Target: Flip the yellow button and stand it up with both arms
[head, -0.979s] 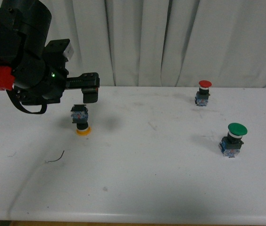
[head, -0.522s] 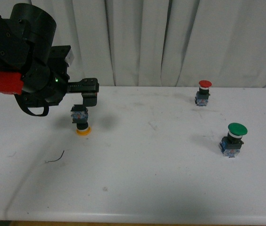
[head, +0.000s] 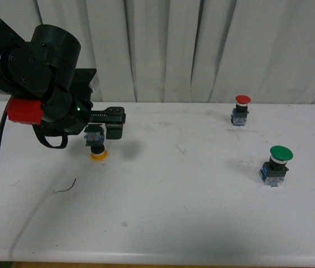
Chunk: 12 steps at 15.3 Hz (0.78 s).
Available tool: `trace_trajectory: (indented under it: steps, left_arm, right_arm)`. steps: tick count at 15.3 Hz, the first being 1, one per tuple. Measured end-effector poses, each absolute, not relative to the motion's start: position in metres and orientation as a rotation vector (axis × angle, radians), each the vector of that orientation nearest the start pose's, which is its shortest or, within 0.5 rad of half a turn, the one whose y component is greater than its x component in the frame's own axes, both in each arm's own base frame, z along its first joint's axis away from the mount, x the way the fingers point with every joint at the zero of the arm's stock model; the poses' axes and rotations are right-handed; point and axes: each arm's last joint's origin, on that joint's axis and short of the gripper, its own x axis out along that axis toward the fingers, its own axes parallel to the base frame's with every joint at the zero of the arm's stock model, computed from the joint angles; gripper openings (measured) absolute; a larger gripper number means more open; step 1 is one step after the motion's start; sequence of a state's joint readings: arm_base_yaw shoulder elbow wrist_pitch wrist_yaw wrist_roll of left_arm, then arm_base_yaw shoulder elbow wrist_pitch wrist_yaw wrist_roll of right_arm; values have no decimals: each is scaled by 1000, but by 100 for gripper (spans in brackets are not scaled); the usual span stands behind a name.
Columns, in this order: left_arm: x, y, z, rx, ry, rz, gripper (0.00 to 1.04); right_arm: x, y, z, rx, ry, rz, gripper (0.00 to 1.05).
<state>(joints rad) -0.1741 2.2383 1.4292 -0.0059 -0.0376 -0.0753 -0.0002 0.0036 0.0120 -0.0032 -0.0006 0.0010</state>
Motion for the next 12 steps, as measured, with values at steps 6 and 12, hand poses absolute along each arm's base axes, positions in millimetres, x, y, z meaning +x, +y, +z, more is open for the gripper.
trace_trajectory:
  steps: [6,12]
  left_arm:
    - [457,-80,105,49,805,-102,62]
    - [457,-82,105,52,803,-105,36]
  right_arm:
    - [97,0,167,1,-5,0,98]
    - [97,0,167,1,-5,0,98]
